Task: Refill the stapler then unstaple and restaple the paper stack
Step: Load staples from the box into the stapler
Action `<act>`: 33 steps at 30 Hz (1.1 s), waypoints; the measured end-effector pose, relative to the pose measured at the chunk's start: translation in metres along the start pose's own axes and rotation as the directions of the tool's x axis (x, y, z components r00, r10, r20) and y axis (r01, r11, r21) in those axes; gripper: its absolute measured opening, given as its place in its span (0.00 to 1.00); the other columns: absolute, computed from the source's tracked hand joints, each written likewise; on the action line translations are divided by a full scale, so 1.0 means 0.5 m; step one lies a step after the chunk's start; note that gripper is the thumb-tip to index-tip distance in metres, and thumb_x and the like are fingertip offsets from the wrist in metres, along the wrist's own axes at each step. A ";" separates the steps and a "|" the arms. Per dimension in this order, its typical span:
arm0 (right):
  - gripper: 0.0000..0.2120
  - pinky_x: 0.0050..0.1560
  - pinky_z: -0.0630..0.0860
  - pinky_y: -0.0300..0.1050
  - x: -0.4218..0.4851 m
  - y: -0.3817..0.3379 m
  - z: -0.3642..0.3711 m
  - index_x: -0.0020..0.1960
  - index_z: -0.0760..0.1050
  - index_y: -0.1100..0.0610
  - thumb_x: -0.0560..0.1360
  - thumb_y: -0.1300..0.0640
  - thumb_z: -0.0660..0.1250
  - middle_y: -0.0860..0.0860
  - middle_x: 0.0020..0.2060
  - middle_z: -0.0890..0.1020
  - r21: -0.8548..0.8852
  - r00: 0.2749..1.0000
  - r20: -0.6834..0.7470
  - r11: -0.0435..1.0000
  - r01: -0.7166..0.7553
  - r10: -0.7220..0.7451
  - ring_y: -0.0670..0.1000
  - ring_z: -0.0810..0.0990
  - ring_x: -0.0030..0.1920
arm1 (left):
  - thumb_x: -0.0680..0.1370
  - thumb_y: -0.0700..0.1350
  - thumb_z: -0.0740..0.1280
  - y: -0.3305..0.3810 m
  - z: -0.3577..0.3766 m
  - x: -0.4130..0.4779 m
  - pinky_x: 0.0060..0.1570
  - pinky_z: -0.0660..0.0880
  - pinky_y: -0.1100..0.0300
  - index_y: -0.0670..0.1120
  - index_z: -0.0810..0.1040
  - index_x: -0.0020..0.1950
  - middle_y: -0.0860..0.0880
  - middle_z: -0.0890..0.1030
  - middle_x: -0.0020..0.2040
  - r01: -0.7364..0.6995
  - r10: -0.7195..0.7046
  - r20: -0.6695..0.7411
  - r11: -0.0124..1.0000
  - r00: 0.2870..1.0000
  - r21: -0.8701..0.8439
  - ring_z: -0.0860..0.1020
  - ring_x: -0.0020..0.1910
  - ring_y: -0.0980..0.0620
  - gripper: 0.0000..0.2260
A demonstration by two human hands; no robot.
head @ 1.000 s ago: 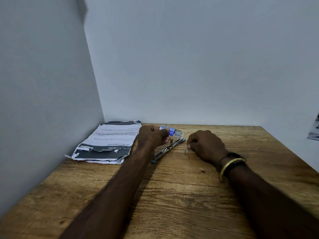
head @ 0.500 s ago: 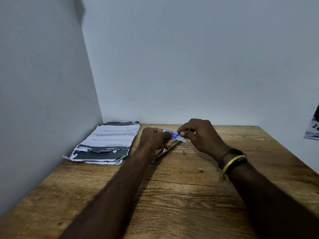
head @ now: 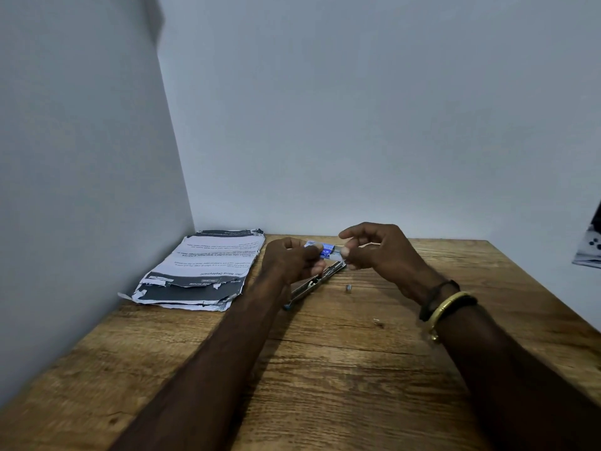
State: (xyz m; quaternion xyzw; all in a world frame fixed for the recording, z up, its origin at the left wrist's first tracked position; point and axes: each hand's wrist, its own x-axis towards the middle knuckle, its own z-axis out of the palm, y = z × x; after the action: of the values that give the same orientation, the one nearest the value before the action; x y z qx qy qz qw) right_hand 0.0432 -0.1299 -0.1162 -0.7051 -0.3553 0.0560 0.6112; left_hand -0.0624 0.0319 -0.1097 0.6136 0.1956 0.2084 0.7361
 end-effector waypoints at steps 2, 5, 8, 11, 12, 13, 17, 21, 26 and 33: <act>0.09 0.37 0.83 0.43 0.000 0.002 0.002 0.48 0.84 0.58 0.71 0.66 0.79 0.56 0.39 0.83 0.043 1.000 -0.019 0.999 -0.003 0.004 0.49 0.84 0.35 | 0.75 0.34 0.73 -0.002 0.000 0.002 0.34 0.83 0.58 0.37 0.76 0.53 0.39 0.83 0.35 -0.016 0.016 0.023 1.000 1.000 -0.014 0.83 0.29 0.49 0.10; 0.06 0.35 0.82 0.42 -0.001 0.009 0.005 0.44 0.83 0.63 0.70 0.65 0.80 0.57 0.35 0.83 0.050 0.999 -0.050 0.999 -0.014 0.016 0.48 0.83 0.32 | 0.75 0.35 0.74 -0.006 -0.001 0.006 0.37 0.84 0.57 0.37 0.77 0.55 0.39 0.84 0.34 -0.021 0.022 0.046 0.999 0.999 -0.028 0.84 0.31 0.47 0.11; 0.04 0.37 0.83 0.40 -0.002 0.012 0.003 0.45 0.84 0.67 0.73 0.66 0.77 0.56 0.34 0.86 0.086 1.000 -0.012 0.996 -0.023 0.024 0.49 0.85 0.34 | 0.75 0.35 0.74 -0.009 -0.002 0.011 0.33 0.84 0.59 0.36 0.77 0.56 0.41 0.84 0.31 -0.015 0.016 0.030 0.998 0.999 -0.055 0.84 0.30 0.48 0.12; 0.03 0.39 0.84 0.39 -0.002 0.011 0.002 0.45 0.85 0.64 0.74 0.70 0.75 0.54 0.34 0.86 0.122 0.999 0.033 0.992 -0.038 0.034 0.47 0.86 0.35 | 0.75 0.35 0.74 -0.009 -0.004 0.012 0.30 0.82 0.62 0.36 0.78 0.56 0.43 0.84 0.31 -0.022 0.023 0.023 0.997 0.999 -0.073 0.84 0.29 0.50 0.11; 0.03 0.38 0.84 0.40 -0.001 0.010 0.002 0.45 0.85 0.63 0.73 0.70 0.75 0.53 0.33 0.86 0.098 0.999 0.037 0.995 -0.032 0.028 0.47 0.85 0.35 | 0.75 0.35 0.74 -0.009 -0.004 0.012 0.31 0.82 0.61 0.37 0.79 0.55 0.42 0.85 0.32 -0.021 0.023 0.028 0.997 0.999 -0.076 0.84 0.29 0.49 0.10; 0.05 0.37 0.84 0.41 -0.001 0.009 0.003 0.46 0.84 0.62 0.73 0.70 0.76 0.53 0.33 0.86 0.080 0.999 0.035 0.996 -0.028 0.025 0.46 0.85 0.34 | 0.75 0.35 0.74 -0.009 -0.003 0.010 0.32 0.83 0.61 0.37 0.80 0.55 0.40 0.85 0.34 -0.020 0.022 0.037 0.997 0.999 -0.073 0.84 0.30 0.49 0.10; 0.10 0.32 0.82 0.42 -0.001 0.010 0.008 0.46 0.80 0.59 0.72 0.70 0.77 0.53 0.32 0.83 0.075 0.999 -0.018 0.996 -0.039 0.041 0.47 0.83 0.31 | 0.77 0.36 0.72 -0.013 0.008 0.004 0.34 0.83 0.62 0.37 0.81 0.57 0.37 0.84 0.38 -0.017 0.021 0.103 0.999 0.994 -0.042 0.84 0.31 0.50 0.09; 0.07 0.32 0.82 0.40 -0.001 0.014 0.006 0.41 0.82 0.59 0.73 0.69 0.76 0.55 0.31 0.84 0.066 0.997 -0.078 0.998 -0.022 0.027 0.49 0.83 0.31 | 0.80 0.36 0.67 -0.013 0.012 0.002 0.36 0.83 0.62 0.35 0.81 0.58 0.39 0.84 0.37 -0.021 0.027 0.170 0.999 0.985 -0.040 0.84 0.31 0.51 0.08; 0.04 0.39 0.85 0.41 -0.001 0.012 0.017 0.43 0.84 0.62 0.75 0.68 0.74 0.61 0.39 0.87 0.167 0.983 -0.123 0.979 -0.115 0.136 0.51 0.86 0.37 | 0.78 0.33 0.70 -0.015 0.018 0.003 0.32 0.82 0.62 0.33 0.79 0.57 0.40 0.85 0.34 -0.075 0.080 0.070 0.995 0.994 -0.071 0.85 0.30 0.50 0.08; 0.12 0.33 0.82 0.43 -0.005 0.002 0.034 0.44 0.84 0.60 0.72 0.50 0.79 0.54 0.39 0.88 0.027 0.937 -0.255 0.971 -0.239 0.238 0.50 0.87 0.36 | 0.73 0.34 0.75 -0.045 0.034 -0.004 0.39 0.84 0.50 0.42 0.72 0.51 0.36 0.86 0.41 -0.162 0.132 0.226 0.979 0.965 0.120 0.86 0.40 0.40 0.14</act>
State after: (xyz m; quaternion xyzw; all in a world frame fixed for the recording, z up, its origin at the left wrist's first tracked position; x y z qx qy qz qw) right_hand 0.0330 -0.1175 -0.1220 -0.7454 -0.1856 0.0371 0.6392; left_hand -0.0533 0.0134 -0.1290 0.6948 0.0819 0.1804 0.6913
